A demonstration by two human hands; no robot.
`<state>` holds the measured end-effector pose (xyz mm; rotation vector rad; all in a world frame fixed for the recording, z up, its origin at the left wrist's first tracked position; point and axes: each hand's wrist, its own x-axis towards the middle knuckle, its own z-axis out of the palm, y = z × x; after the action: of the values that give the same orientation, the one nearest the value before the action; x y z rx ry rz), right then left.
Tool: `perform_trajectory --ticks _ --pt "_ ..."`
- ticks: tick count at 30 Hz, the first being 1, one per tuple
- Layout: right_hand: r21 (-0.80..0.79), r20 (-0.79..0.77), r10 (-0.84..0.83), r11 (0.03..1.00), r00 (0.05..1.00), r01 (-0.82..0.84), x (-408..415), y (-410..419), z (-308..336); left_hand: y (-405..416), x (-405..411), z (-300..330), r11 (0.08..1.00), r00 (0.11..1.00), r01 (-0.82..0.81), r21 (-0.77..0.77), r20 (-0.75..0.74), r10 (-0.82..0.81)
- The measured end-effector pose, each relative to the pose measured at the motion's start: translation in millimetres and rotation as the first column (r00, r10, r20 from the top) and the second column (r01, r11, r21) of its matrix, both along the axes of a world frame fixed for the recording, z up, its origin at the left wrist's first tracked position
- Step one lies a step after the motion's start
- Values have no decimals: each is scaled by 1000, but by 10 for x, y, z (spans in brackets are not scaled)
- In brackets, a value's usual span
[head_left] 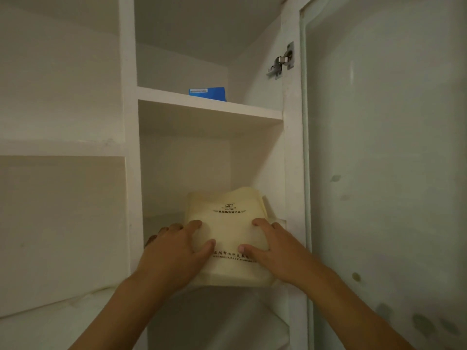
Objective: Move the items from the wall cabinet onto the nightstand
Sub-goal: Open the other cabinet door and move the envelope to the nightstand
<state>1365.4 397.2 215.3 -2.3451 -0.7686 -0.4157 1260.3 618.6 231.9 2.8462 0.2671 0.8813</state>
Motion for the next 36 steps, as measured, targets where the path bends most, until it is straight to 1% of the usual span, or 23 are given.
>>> perform_trajectory --ticks 3,5,8,11,13,16,19,23,27,30,36 --pt "72 -55 54 996 997 -50 1 55 -64 -99 -3 -103 994 998 -16 111 57 10" --pt "120 -34 72 991 997 -67 2 62 -131 -151 -9 -183 992 994 -8 126 111 -6" --pt "173 -8 84 982 996 -81 -10 48 -202 -195 -28 -266 996 979 24 90 198 -42" --pt "185 27 84 979 996 -88 -28 -6 -251 -253 -90 -334 996 969 54 71 235 -70" --pt "226 51 95 968 994 -105 -52 -67 -300 -310 -143 -383 996 963 86 30 253 -90" --pt "306 71 156 937 985 -170 -93 -155 -403 -389 -228 -486 992 950 126 -23 289 -114" --pt "334 83 205 916 975 -221 -131 -220 -559 -465 -329 -629 988 937 147 -46 327 -124" --pt "358 134 243 892 961 -276 -214 -284 -787 -569 -495 -869 986 928 138 -99 360 -93" --pt "364 129 313 868 941 -339 -379 -289 -1018 -600 -691 -1137 982 932 111 -153 359 -49" --pt "373 110 340 857 934 -356 -547 -279 -1158 -637 -906 -1328 979 936 83 -189 353 -11" --pt "421 47 461 796 886 -436 -1092 -162 -1541 -698 -1590 -1677 964 927 34 -262 369 67"
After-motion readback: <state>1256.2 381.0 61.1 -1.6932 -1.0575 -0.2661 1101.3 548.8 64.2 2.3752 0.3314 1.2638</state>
